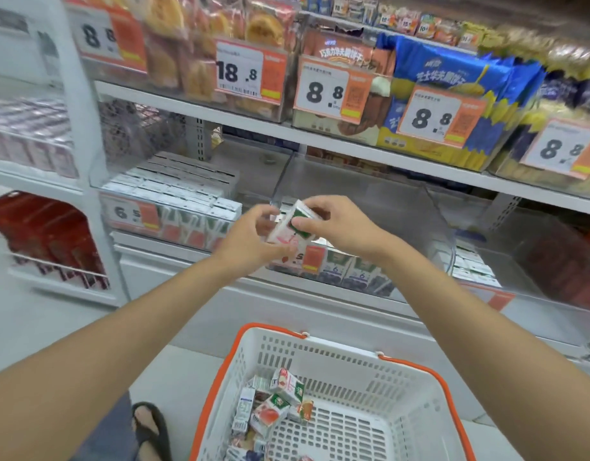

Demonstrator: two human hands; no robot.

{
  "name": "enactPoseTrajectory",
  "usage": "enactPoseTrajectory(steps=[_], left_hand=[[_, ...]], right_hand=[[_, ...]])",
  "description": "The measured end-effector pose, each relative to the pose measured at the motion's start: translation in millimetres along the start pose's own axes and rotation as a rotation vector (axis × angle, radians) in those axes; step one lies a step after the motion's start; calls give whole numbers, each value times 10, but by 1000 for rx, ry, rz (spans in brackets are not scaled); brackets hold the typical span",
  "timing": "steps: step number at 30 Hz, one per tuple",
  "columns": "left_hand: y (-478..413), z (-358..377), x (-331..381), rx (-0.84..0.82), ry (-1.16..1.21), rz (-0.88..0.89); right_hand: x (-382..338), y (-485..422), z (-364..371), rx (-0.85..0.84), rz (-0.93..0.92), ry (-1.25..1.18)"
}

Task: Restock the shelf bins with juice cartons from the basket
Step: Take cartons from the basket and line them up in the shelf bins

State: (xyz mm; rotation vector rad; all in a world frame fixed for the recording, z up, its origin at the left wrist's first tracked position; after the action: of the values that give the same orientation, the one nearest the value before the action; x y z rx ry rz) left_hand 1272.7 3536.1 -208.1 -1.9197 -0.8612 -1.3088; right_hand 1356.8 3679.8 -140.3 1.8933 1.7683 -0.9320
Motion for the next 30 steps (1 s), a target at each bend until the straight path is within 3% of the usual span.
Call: enactPoseTrajectory(steps=[4, 7, 9, 13, 17, 19, 24, 27, 30], left_hand=[[-190, -677, -337, 247, -521, 186], [-358, -894, -659, 193, -942, 176], [-434, -949, -854, 137, -1064, 146], [-470, -980, -1003, 222, -1087, 244], [-481, -955, -1071, 350, -1038, 353], [-484, -950, -1108, 398, -1035, 395], [-479, -949, -1102, 383, -1003, 346], [-403, -990, -1048, 381, -917, 325], [-221, -970, -904, 451, -844, 368]], right_hand=[[-290, -503, 328, 206, -93, 66], [-317, -974, 585, 267, -118, 249], [-269, -1261, 685, 274, -90, 369], [-116, -1740, 779, 151, 96, 508], [22, -1927, 1005, -268, 251, 454], [81, -1923, 1120, -375, 294, 418], [124, -1868, 1210, -327, 247, 320], [69, -1678, 1190, -108, 110, 392], [-29, -1293, 1156, 174, -94, 293]])
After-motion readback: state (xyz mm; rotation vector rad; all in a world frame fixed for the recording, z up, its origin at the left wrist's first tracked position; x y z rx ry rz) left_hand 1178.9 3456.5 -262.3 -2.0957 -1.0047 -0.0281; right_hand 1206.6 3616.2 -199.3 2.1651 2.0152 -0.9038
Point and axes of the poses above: each hand's wrist, its own y-axis away from the middle knuckle, its own z-axis out of the palm, x = y × z, the point moved 2 cm from there along -y, towards the middle knuckle, and after that the axes turned 1 degree about -z, right-handed, at the moved point
